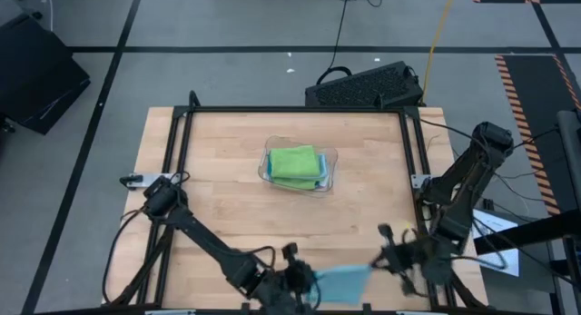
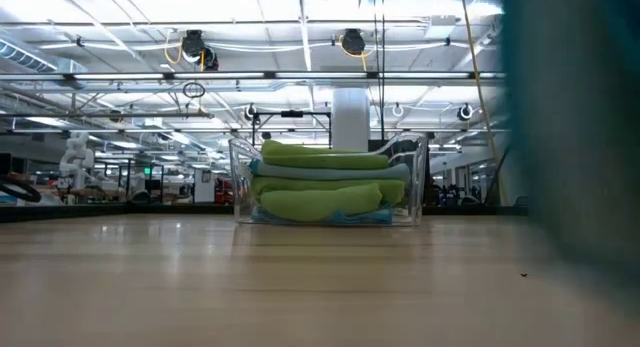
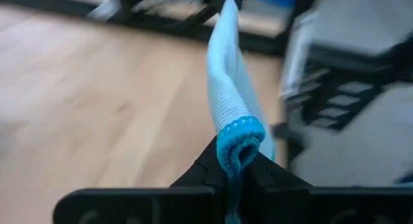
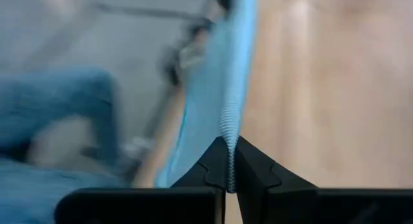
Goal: Fold microfiber towels
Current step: Fold the blue microfiber cloth
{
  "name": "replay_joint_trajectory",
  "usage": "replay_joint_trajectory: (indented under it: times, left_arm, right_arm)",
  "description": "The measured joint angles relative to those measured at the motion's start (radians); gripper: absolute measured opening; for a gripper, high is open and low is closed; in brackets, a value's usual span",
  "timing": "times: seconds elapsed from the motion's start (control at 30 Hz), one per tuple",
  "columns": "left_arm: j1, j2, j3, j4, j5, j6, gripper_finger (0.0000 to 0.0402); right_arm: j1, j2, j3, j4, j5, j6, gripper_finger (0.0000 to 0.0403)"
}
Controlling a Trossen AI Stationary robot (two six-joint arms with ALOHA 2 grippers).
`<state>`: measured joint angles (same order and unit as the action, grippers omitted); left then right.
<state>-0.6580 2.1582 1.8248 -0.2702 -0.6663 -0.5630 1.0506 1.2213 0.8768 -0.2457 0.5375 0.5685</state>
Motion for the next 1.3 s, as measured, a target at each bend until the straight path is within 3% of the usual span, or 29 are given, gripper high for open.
replay_joint_trajectory:
  times: [0.2,0.5,0.77,1.0,1.13,1.3]
  left_arm:
    - [0.079,0.000,0.000,-0.284,-0.067,-0.115,0.0007]
    - [0.182,0.001,-0.025,-0.431,-0.036,-0.067,0.0020]
    - [0.190,0.002,-0.140,-0.407,-0.050,-0.117,0.0017]
    - [0.168,0.002,-0.174,-0.407,-0.090,0.028,0.0007]
    - [0.158,0.001,-0.201,-0.377,-0.106,0.057,0.0021]
    - [0.116,0.001,-0.226,-0.296,-0.106,0.074,0.0007]
  right_arm:
    - [-0.190,0.002,-0.045,-0.259,0.057,-0.017,0.0008]
    - [-0.380,0.002,-0.213,-0.120,0.064,-0.217,0.0009]
    - [-0.409,0.001,-0.267,-0.009,0.058,-0.297,0.0009]
    - [-0.396,0.004,-0.346,0.315,-0.045,-0.288,0.0009]
    - [-0.384,0.005,-0.378,0.387,-0.042,-0.265,0.0009]
    - [-0.368,0.013,-0.395,0.420,-0.072,-0.199,0.0009]
